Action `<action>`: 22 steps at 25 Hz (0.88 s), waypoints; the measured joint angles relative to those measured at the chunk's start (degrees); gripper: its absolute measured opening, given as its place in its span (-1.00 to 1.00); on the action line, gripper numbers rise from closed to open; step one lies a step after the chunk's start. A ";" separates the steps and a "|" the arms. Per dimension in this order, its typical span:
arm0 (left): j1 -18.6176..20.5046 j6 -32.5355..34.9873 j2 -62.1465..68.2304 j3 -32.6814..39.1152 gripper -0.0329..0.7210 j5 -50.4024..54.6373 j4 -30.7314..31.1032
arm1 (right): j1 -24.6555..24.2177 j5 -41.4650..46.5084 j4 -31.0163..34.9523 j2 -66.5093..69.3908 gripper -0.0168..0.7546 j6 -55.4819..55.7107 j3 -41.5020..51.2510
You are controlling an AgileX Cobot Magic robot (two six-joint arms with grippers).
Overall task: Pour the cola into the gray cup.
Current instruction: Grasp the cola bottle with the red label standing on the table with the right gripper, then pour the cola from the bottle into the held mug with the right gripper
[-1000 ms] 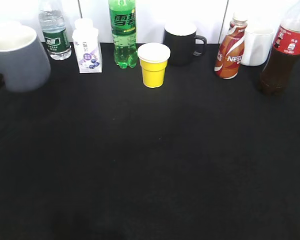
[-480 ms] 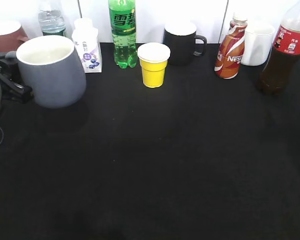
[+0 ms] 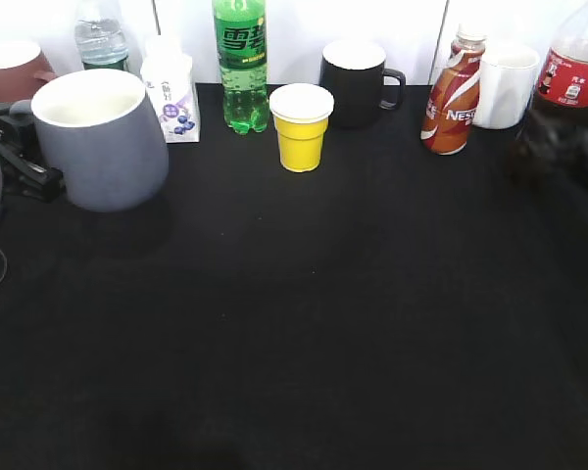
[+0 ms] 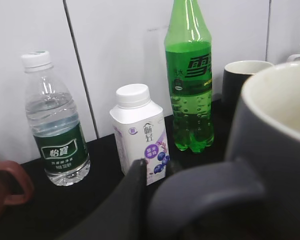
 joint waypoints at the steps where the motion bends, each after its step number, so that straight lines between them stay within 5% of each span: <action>1: 0.00 0.00 0.00 0.00 -0.70 0.00 0.00 | 0.00 0.00 -0.04 1.14 0.75 0.00 -2.20; 5: 0.00 0.00 0.00 0.00 -0.70 0.00 0.00 | 0.00 -0.10 -1.39 7.18 0.68 0.00 -9.08; 10: 0.00 0.00 0.00 0.00 -0.70 0.00 0.00 | 0.00 -0.16 -2.19 9.42 0.07 -0.58 -11.04; 16: 0.00 0.00 0.00 0.00 -0.70 0.00 1.19 | 0.00 2.97 -5.86 4.82 0.06 -4.10 -9.15; 22: -0.10 -0.39 0.00 0.00 -0.70 -0.43 2.91 | 2.51 2.96 -23.76 -13.82 0.05 -0.33 -9.10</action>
